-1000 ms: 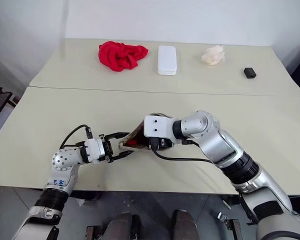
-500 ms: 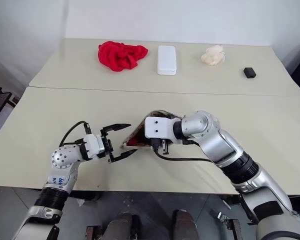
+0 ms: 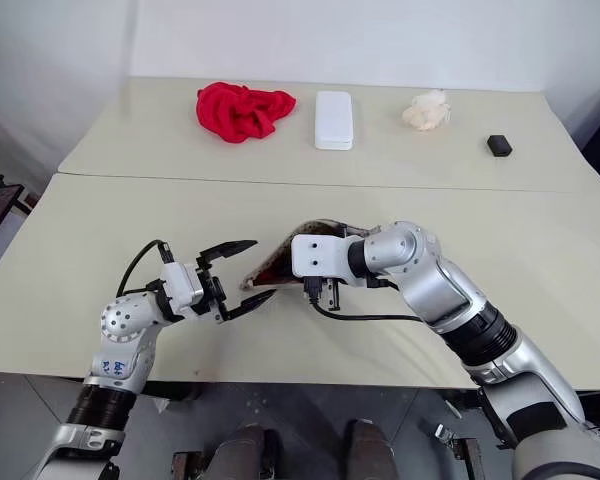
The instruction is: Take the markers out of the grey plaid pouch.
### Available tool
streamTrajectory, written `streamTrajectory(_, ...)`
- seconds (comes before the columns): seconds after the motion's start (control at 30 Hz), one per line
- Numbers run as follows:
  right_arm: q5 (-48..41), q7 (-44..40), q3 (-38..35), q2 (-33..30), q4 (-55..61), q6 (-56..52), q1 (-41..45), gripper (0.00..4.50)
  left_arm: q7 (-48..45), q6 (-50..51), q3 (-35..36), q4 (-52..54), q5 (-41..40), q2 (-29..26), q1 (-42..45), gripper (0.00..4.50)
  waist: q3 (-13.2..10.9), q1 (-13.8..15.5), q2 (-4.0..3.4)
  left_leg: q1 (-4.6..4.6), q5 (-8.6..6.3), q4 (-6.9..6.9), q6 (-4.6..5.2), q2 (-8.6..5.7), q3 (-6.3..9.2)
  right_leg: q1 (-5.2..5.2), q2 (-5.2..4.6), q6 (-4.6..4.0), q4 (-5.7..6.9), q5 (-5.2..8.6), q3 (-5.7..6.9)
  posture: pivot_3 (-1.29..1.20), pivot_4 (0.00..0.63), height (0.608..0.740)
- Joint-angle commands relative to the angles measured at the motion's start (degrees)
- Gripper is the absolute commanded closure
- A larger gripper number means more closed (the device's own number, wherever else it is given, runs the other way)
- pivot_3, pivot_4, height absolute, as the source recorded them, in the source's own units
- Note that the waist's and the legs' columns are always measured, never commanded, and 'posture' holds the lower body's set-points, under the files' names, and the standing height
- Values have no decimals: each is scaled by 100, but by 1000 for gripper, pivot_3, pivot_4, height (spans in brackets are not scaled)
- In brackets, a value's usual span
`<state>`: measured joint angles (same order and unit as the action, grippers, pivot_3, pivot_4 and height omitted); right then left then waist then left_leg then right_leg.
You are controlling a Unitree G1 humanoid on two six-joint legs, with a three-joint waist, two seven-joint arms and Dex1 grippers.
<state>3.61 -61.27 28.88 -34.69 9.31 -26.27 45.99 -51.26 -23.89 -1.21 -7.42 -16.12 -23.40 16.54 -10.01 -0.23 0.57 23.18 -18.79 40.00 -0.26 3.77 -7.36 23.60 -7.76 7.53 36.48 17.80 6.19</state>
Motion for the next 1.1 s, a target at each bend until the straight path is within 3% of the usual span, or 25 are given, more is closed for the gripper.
streamTrajectory(0.03,36,-38,-125,13,132,25,59,4460,118,52,1,208,13,23,-35,128,0,4,0,0,0,0,0,0,0,0,0,0,0,0,0,0,150,740)
streamTrajectory(0.37,46,-5,-139,67,105,-99,84,4460,953,711,295,238,238,17,291,128,0,4,0,0,0,0,0,0,0,0,0,0,0,0,0,0,150,740)
streamTrajectory(0.6,40,-28,-130,45,144,-178,60,4460,445,802,36,443,179,-140,138,128,0,0,0,0,0,-1,0,0,0,0,0,0,-1,0,0,0,150,740)
streamTrajectory(0.8,49,-32,-124,13,187,-226,17,4460,570,478,82,329,378,-110,227,128,0,4,0,0,0,-1,0,0,0,0,0,0,-1,0,0,0,150,740)
streamTrajectory(0.9,53,-37,-117,6,185,-239,12,4500,512,302,75,233,428,-158,309,730,0,5,0,0,0,-1,0,0,0,0,0,0,-1,0,0,0,150,740)
streamTrajectory(1.1,69,-47,-101,3,155,-246,22,4500,345,232,40,182,326,-192,358,2546,0,1,0,0,0,-2,0,0,0,0,0,0,-2,0,0,0,150,740)
